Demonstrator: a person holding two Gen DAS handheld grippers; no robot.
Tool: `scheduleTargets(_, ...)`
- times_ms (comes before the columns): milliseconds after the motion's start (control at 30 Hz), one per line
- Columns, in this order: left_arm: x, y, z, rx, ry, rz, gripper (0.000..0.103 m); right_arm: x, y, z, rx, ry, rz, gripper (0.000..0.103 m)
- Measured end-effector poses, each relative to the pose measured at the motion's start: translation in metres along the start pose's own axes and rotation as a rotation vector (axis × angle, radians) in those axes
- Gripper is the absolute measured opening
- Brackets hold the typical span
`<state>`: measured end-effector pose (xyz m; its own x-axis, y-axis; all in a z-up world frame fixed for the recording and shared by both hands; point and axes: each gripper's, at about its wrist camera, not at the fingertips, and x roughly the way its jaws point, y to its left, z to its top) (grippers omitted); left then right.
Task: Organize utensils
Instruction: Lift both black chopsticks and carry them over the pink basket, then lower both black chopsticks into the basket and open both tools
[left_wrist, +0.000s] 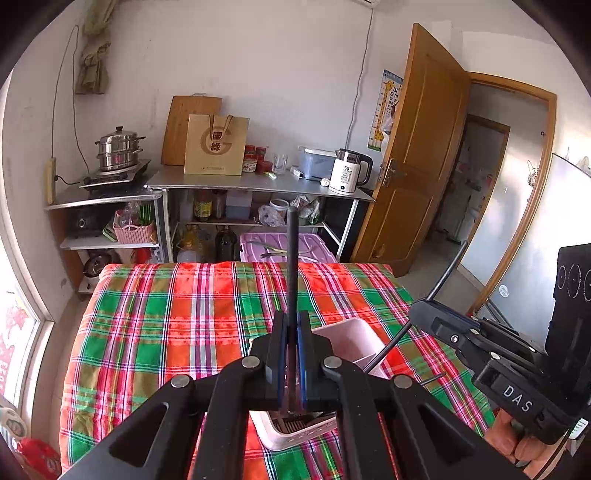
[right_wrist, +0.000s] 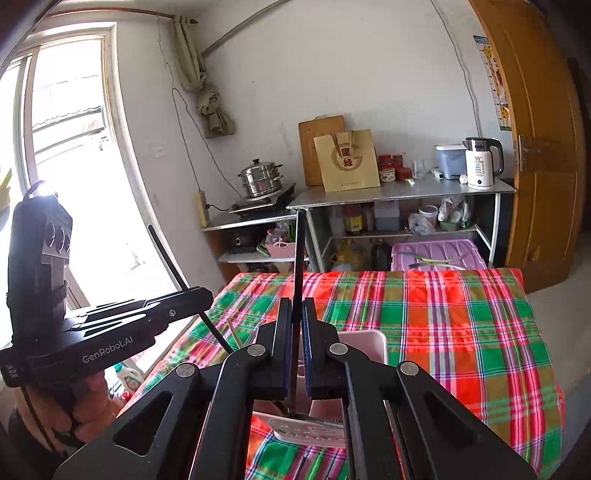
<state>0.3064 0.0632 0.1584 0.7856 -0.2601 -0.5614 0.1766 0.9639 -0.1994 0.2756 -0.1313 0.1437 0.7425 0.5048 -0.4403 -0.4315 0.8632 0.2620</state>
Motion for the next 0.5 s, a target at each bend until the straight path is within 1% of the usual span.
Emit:
scheduleTargets(200, 0.023, 0.011, -0.019, -0.017, 0.053, 0.008, 0.005, 0.012, -0.004, -0.014, -0.002, 0.053, -0.022, 0.005)
scheduleTargets(267, 0.030, 0.013, -0.025, -0.019, 0.073, 0.011, 0.005, 0.018, -0.005, -0.018, -0.010, 0.081, -0.039, 0.005)
scheduleTargets(433, 0.040, 0.015, -0.041, -0.013, 0.113, 0.019, 0.005, 0.033, -0.011, -0.030, -0.004, 0.147, -0.049, 0.006)
scheduleTargets(500, 0.038, 0.015, -0.044, -0.011, 0.103, 0.022, 0.005, 0.036, -0.016, -0.033, 0.004, 0.161, -0.050, 0.007)
